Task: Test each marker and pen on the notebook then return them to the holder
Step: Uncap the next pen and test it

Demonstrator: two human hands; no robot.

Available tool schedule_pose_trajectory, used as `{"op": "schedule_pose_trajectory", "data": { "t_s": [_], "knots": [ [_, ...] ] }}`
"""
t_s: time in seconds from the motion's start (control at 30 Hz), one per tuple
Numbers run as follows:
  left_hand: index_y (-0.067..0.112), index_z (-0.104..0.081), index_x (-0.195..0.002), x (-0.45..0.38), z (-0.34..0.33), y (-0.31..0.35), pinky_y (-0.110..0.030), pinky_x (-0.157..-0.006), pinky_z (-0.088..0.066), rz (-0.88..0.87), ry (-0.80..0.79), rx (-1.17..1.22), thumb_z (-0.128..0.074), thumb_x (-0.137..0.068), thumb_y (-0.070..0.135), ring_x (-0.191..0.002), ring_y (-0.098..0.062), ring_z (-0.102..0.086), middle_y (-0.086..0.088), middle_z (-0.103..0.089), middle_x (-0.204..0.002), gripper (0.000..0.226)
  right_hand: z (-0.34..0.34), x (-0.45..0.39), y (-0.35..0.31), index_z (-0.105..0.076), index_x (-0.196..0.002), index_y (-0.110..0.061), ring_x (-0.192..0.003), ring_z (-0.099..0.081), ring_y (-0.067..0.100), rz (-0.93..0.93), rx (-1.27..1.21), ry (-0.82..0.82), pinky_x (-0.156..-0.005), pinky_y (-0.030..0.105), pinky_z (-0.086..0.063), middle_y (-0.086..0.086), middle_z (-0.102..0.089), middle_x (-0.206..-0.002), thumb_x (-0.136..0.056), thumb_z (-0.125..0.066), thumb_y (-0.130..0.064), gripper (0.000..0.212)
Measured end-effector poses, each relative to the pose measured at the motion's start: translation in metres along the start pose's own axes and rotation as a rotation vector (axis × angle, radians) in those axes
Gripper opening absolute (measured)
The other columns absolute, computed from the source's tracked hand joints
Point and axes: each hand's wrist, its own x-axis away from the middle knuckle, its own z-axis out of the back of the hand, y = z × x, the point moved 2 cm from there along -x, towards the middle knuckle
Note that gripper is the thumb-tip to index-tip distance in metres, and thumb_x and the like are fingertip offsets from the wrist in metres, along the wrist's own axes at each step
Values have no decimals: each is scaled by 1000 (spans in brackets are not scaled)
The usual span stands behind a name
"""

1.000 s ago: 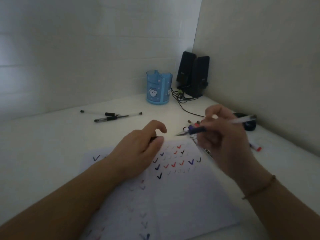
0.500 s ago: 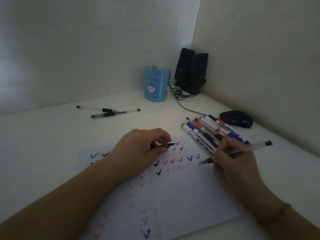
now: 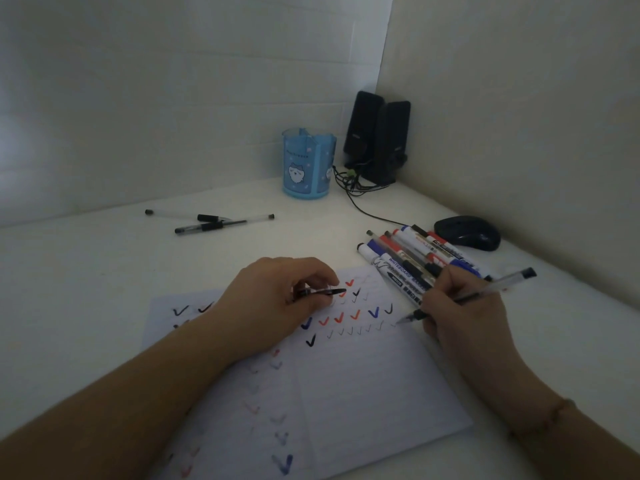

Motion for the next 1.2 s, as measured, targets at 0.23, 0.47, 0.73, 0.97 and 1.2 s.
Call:
{"op": "schedule_pose_trajectory", "data": {
  "t_s": [0.23,0.47,0.73,0.97,1.2],
  "knots": [
    [36,-61,-94,0,3,9,0,-71,-37,-23,20,65,-75,-79,27,-74,19,-56,19,-71,-91,23,4,4,-10,-57,-58,-18,-42,-37,14,-11,-359,-49,-40,17,-28,4,-47,-46,-79,-56,13,37],
    [26,-69,-94,1,4,12,-10,-68,-47,-94,60,115,-78,-76,23,-75,1,-61,20,-66,-80,21,-1,9,-18,-72,-78,-16,-49,-51,25,-33,-360,-332,-39,21,-35,19,-71,-80,-68,-49,-11,25],
    [27,-68,-97,3,3,16,-27,-71,-55,-183,96,139,-75,-79,25,-74,-3,-63,15,-66,-85,19,-3,10,-21,-56,-79,-4,-43,-53,20,-53,-337,-339,-42,24,-36,14,-72,-73,-67,-53,-11,14],
    [18,-72,-99,7,1,22,-22,-69,-56,-142,48,220,-74,-79,20,-64,-1,-67,14,-68,-77,20,-2,15,-25,-68,-77,-11,-47,-60,26,45,-283,-345,-50,28,-51,7,-74,-74,-76,-68,-17,6],
    [25,-72,-86,5,1,25,-12,-59,-51,-27,56,345,-75,-76,9,-56,-6,-67,7,-71,-65,19,-1,15,-22,-71,-80,-23,-49,-65,26,79,-238,-399,-63,46,-58,8,-75,-89,-65,-75,-53,33]
  ]
}}
